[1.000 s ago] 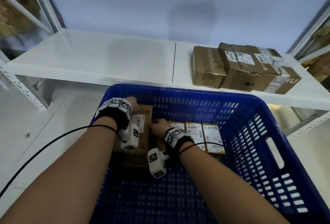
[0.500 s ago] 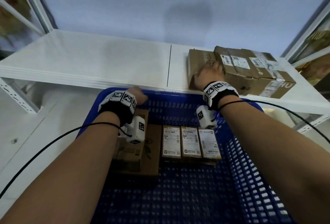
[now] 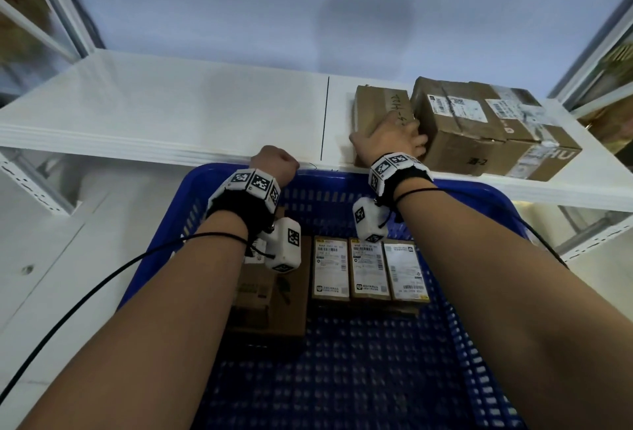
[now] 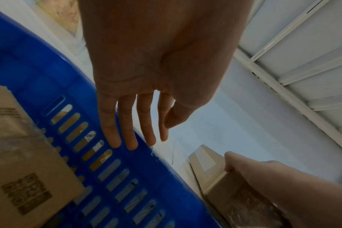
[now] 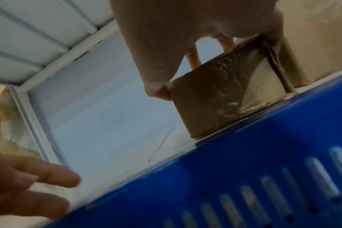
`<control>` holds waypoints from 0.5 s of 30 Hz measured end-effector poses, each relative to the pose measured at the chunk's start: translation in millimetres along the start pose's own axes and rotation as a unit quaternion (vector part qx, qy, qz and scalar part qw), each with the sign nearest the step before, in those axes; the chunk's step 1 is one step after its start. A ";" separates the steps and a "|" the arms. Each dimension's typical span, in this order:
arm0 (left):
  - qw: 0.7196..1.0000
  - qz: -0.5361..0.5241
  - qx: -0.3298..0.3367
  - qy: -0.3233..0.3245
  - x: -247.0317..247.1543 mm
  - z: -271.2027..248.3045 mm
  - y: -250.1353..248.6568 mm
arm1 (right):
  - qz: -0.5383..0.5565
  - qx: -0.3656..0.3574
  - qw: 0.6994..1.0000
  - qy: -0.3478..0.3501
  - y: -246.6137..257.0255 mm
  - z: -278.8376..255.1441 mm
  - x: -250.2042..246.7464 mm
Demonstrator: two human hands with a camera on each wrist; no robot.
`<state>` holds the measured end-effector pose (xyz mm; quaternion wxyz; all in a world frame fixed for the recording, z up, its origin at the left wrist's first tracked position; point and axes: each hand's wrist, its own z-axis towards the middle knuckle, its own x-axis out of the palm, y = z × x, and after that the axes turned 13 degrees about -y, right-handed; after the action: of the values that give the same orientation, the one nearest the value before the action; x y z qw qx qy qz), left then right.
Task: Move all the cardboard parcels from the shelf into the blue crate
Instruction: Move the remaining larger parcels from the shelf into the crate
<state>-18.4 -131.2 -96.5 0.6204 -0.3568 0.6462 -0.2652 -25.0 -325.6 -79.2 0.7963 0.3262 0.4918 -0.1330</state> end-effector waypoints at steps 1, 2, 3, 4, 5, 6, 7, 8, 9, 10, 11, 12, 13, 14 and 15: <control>1.000 -0.017 -0.005 0.002 -1.2 -1.0 -1.1 | 0.024 0.009 1.000 -0.004 3.2 -2.3 -2.0; 0.999 -0.045 -0.014 0.004 -2.1 -1.8 -3.5 | 0.050 0.010 0.999 -0.011 5.9 -5.1 -5.4; 0.996 -0.085 -0.024 0.009 -3.5 -3.5 -8.0 | 0.076 0.006 0.997 -0.023 8.0 -8.8 -9.5; 0.991 -0.129 -0.039 0.019 -4.7 -5.5 -13.9 | 0.104 0.001 0.994 -0.038 10.1 -13.5 -15.0; 0.984 -0.167 -0.056 0.033 -6.8 -9.0 -20.7 | 0.135 -0.004 0.990 -0.047 12.0 -19.8 -22.0; 0.977 -0.194 -0.073 0.051 -8.6 -11.6 -27.1 | 0.164 -0.011 0.985 -0.047 13.5 -27.7 -29.1; 0.971 -0.213 -0.085 0.070 -10.2 -14.8 -33.7 | 0.190 -0.020 0.981 -0.042 13.5 -36.1 -35.6; 0.966 -0.222 -0.092 0.092 -12.3 -18.5 -39.3 | 0.211 -0.034 0.976 -0.033 11.8 -45.4 -41.5; 0.964 -0.225 -0.092 0.110 -14.1 -22.4 -43.5 | 0.227 -0.053 0.972 -0.024 9.2 -54.7 -46.2; 0.964 -0.223 -0.087 0.117 -14.8 -24.4 -45.9 | 0.241 -0.077 0.967 -0.014 5.6 -63.3 -50.4; 0.968 -0.211 -0.073 0.114 -15.9 -26.8 -46.8 | 0.254 -0.102 0.962 -0.001 0.6 -70.3 -52.7; 0.974 -0.195 -0.055 0.106 -16.4 -26.7 -44.2 | 0.270 -0.119 0.955 0.019 -5.3 -75.6 -55.4; 0.978 -0.181 -0.035 0.098 -18.1 -26.1 -40.3 | 0.295 -0.122 0.946 0.047 -12.2 -78.3 -57.0; 0.982 -0.161 -0.024 0.090 -19.4 -23.1 -34.3 | 0.329 -0.104 0.935 0.084 -19.7 -77.7 -57.8; 0.985 -0.141 -0.022 0.094 -23.5 -23.6 -30.7 | 0.363 -0.068 0.921 0.125 -27.3 -75.4 -59.6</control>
<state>-38.3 -133.5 -55.9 0.5053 -0.4311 0.6508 -0.3677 -120.7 -303.6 -60.8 0.7421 0.4416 0.4428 0.2412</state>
